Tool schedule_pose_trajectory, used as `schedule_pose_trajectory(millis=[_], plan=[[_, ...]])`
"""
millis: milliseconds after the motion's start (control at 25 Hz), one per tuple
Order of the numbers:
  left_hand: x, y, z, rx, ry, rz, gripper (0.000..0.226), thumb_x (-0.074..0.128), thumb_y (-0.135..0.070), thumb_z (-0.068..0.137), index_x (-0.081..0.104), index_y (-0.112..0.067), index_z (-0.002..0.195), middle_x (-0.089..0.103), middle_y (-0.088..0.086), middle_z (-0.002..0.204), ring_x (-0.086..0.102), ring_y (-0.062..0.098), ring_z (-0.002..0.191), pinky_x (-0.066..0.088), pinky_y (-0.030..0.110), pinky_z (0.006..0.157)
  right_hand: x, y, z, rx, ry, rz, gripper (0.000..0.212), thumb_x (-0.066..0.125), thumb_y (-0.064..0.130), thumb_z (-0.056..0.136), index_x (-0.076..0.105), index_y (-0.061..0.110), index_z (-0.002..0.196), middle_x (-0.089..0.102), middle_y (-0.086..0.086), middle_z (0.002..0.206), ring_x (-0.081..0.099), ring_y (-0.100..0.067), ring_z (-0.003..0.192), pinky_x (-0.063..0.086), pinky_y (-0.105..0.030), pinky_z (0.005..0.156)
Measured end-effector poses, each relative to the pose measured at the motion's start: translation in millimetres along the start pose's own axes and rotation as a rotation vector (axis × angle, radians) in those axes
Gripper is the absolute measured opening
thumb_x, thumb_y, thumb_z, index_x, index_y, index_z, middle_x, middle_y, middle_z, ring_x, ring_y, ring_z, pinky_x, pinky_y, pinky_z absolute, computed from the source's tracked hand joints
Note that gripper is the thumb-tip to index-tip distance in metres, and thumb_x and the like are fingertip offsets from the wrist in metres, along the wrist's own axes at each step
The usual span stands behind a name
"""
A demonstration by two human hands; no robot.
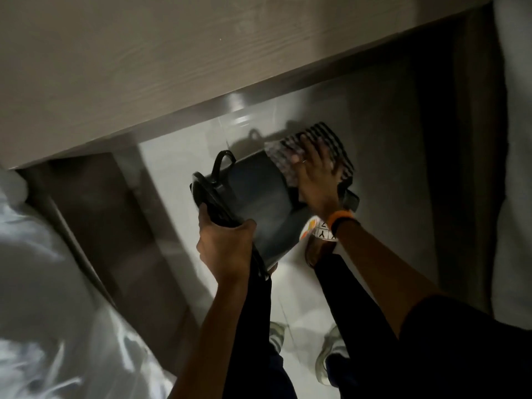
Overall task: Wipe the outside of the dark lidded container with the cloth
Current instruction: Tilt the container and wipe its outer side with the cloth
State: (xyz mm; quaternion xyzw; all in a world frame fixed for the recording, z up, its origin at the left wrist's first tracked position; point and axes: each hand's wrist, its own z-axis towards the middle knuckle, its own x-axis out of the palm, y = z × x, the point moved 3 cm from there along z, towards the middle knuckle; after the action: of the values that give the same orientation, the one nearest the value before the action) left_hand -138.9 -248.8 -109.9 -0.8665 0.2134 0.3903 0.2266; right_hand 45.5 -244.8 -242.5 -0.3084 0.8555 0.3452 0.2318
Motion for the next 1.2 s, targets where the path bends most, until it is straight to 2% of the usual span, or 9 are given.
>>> schedule_pose_trajectory(millis=[80, 200, 320, 520, 560, 760, 1000, 1080, 1200], plan=[[6.7, -3.3, 0.7, 0.040, 0.000, 0.043, 0.081, 0.079, -0.020, 0.063, 0.055, -0.022, 0.140, 0.074, 0.006, 0.117, 0.069, 0.033, 0.104, 0.056, 0.040, 0.090, -0.9, 8.0, 9.7, 0.084, 0.051, 0.104, 0.045, 0.026, 0.041, 0.111, 0.041, 0.040, 0.153, 0.028, 0.009, 0.171, 0.010, -0.021, 0.163, -0.005, -0.065, 0.129], [4.8, -2.1, 5.4, 0.050, -0.001, 0.060, 0.078, 0.079, -0.020, 0.067, 0.055, -0.025, 0.141, 0.075, 0.004, 0.116, 0.070, 0.032, 0.103, 0.058, 0.042, 0.091, 25.7, 67.4, -30.5, -0.387, 0.124, -0.051, 0.058, 0.018, 0.040, 0.101, 0.038, 0.039, 0.155, 0.037, 0.012, 0.167, 0.024, -0.022, 0.159, 0.008, -0.061, 0.129], [-3.3, 3.4, 4.2, 0.056, 0.007, 0.000, 0.076, 0.079, -0.019, 0.067, 0.057, -0.027, 0.139, 0.077, 0.000, 0.103, 0.073, 0.026, 0.095, 0.061, 0.040, 0.082, 18.5, 58.1, -49.4, -0.562, 0.141, -0.005, 0.055, 0.020, 0.038, 0.103, 0.046, 0.038, 0.151, 0.043, 0.009, 0.164, 0.031, -0.019, 0.156, 0.010, -0.052, 0.129], [-0.1, -3.8, -1.2, 0.085, 0.003, 0.021, 0.088, 0.078, -0.015, 0.065, 0.050, -0.026, 0.147, 0.076, 0.007, 0.112, 0.070, 0.031, 0.102, 0.059, 0.047, 0.091, -9.2, -14.2, 15.7, 0.120, 0.080, 0.007, 0.047, 0.036, 0.037, 0.108, 0.041, 0.034, 0.155, 0.027, 0.002, 0.172, 0.016, -0.023, 0.162, 0.007, -0.057, 0.130], [1.5, -7.9, 0.0, 0.105, -0.006, 0.039, 0.085, 0.078, -0.015, 0.066, 0.051, -0.024, 0.146, 0.076, 0.008, 0.112, 0.070, 0.032, 0.102, 0.059, 0.047, 0.091, -6.5, -6.9, 11.4, 0.101, 0.090, -0.015, 0.049, 0.034, 0.037, 0.109, 0.036, 0.033, 0.157, 0.025, 0.003, 0.173, 0.014, -0.023, 0.162, 0.007, -0.058, 0.130], [-4.2, -17.8, 18.0, 0.200, -0.007, 0.045, 0.074, 0.078, -0.024, 0.073, 0.053, -0.023, 0.143, 0.077, 0.006, 0.111, 0.072, 0.030, 0.102, 0.060, 0.045, 0.089, 30.1, 38.0, -94.5, -0.554, 0.015, 0.003, 0.051, 0.025, 0.045, 0.106, 0.027, 0.047, 0.157, 0.015, 0.009, 0.175, 0.008, -0.023, 0.164, 0.001, -0.051, 0.129], [12.4, 3.9, -11.4, 0.364, 0.039, -0.037, 0.105, 0.076, 0.006, 0.065, 0.035, -0.018, 0.159, 0.034, 0.007, 0.155, 0.042, 0.025, 0.140, 0.040, 0.037, 0.118, 23.6, -38.8, -48.1, 0.183, -0.099, 0.642, 0.044, 0.046, 0.026, 0.099, 0.045, 0.043, 0.139, 0.015, -0.002, 0.173, 0.017, -0.027, 0.160, 0.026, -0.063, 0.126], [22.0, 10.5, -11.6, 0.393, 0.079, 0.046, 0.112, 0.077, 0.011, 0.066, 0.026, -0.014, 0.162, 0.025, 0.012, 0.155, 0.029, 0.024, 0.141, 0.028, 0.027, 0.117, 34.9, -38.4, -42.8, 0.224, -0.040, 0.774, 0.055, 0.047, 0.028, 0.097, 0.037, 0.043, 0.149, 0.010, 0.000, 0.174, 0.011, -0.027, 0.162, 0.023, -0.061, 0.129], [18.9, 13.8, 9.2, 0.365, 0.113, 0.151, 0.109, 0.086, -0.021, 0.059, 0.031, -0.017, 0.153, 0.031, 0.011, 0.150, 0.028, 0.018, 0.128, 0.025, 0.029, 0.109, 46.8, -39.8, -42.8, 0.179, -0.032, 0.816, 0.070, 0.045, 0.034, 0.093, 0.024, 0.038, 0.160, 0.003, 0.005, 0.176, -0.001, -0.019, 0.163, 0.013, -0.058, 0.132]])
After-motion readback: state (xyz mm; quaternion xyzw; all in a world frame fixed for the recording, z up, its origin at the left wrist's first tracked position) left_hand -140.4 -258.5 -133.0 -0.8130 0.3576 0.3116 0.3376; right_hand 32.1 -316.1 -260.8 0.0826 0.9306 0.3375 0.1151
